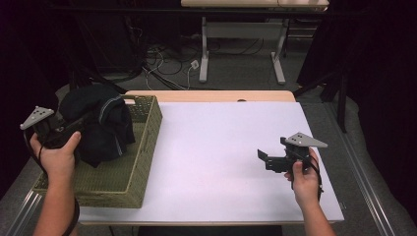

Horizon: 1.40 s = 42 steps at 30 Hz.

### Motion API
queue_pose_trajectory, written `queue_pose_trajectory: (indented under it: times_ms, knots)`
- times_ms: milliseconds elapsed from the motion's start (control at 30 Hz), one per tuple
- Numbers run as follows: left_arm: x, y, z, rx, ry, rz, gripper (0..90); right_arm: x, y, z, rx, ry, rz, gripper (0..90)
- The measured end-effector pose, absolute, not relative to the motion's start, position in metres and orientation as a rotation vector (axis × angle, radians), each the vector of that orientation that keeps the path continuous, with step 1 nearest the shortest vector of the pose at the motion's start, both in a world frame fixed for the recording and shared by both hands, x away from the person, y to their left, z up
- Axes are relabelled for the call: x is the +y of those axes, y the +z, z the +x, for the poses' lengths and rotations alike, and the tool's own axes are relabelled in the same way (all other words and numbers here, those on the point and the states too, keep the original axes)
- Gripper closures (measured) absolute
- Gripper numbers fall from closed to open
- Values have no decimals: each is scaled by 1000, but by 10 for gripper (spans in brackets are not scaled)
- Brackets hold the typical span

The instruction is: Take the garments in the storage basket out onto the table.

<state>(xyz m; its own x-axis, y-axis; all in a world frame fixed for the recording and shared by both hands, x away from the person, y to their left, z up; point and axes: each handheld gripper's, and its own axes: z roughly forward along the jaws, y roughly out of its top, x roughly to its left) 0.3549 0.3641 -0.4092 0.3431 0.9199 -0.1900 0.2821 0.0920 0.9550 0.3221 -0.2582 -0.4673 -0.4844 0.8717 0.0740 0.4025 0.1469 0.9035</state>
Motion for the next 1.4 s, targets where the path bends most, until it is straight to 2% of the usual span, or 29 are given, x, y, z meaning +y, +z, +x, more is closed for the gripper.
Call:
queue_pose_trajectory:
  times_ms: [1400]
  knots:
    - [322, -352, 338, 991, 664, 1431, 691, -259, -467, 322, 1950, 1311, 1216, 32]
